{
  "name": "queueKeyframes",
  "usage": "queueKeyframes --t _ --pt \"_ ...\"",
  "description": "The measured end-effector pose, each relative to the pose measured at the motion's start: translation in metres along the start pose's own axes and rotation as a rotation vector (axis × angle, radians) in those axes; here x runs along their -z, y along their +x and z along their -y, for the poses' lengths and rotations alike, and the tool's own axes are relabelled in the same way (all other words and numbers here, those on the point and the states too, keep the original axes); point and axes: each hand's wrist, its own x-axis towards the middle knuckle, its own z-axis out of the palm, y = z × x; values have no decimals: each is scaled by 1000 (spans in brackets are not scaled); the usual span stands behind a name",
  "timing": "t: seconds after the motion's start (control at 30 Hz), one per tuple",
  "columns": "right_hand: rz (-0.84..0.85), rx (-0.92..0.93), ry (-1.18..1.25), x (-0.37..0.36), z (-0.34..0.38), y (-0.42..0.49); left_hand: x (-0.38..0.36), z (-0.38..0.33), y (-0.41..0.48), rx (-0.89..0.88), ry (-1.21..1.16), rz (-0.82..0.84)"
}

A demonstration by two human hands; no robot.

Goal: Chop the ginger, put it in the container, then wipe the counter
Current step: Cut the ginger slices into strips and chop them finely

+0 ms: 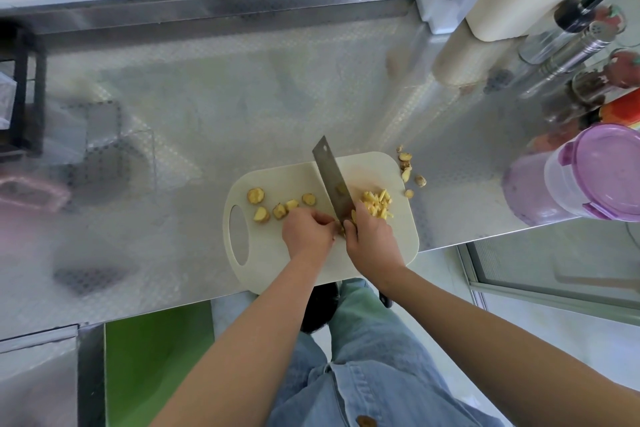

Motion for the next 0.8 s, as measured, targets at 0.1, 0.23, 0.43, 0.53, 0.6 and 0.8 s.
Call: queueKeyframes --t 0.1,0.23,0.43,0.53,0.6,0.8 --pt "-21 -16 41 3 5 11 1 -2 -2 -4 26 0" --pt "-22 21 26 10 1 9 2 -2 -3 -1 32 -4" --pt "16 43 -21 7 -7 -7 0 0 -3 1 26 -28" --pt "38 26 -28 2 -8 -10 -2 1 -1 -12 29 -31" --pt "42 9 -27 -1 -8 -10 -2 1 -1 -14 34 -26" --pt "-4 10 19 -2 3 0 -1 -1 -2 2 37 -21"
